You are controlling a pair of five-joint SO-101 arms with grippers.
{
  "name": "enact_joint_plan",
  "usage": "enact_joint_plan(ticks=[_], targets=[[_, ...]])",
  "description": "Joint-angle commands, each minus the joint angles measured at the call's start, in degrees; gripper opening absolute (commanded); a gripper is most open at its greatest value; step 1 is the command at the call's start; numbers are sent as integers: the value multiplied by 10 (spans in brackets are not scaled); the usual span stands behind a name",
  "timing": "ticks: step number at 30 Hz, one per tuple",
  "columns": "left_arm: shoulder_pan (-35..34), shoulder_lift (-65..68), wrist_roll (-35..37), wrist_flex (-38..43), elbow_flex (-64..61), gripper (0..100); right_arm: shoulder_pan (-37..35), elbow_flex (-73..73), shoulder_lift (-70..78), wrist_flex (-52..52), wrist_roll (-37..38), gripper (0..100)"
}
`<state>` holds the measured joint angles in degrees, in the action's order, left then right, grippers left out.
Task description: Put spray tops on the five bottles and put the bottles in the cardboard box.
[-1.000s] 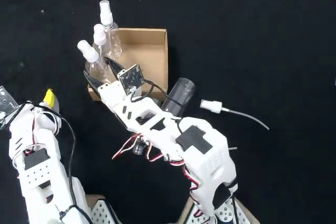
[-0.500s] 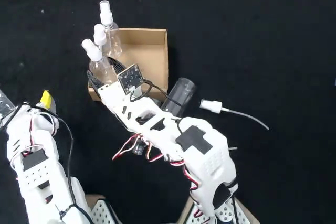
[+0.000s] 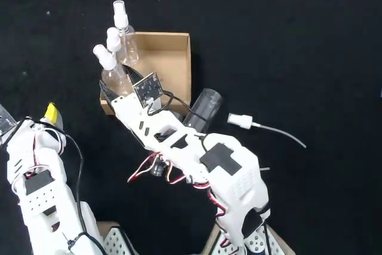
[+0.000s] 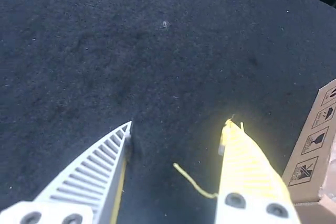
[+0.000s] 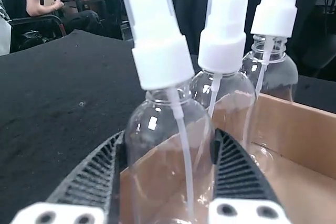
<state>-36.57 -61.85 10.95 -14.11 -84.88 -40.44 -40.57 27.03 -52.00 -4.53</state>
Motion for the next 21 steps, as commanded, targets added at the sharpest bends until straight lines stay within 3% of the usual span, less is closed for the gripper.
enact_joint_plan(ticks=[1, 10, 16, 21], targets=[[-7, -12, 4, 12, 4, 245, -11, 7, -6, 2, 4, 154], [-7, -12, 4, 12, 4, 245, -11, 8, -6, 1, 4, 154], [-7, -12, 4, 12, 4, 245, -25, 7, -6, 6, 5, 268], [-7, -12, 4, 12, 4, 245, -26, 7, -5, 5, 38, 257]])
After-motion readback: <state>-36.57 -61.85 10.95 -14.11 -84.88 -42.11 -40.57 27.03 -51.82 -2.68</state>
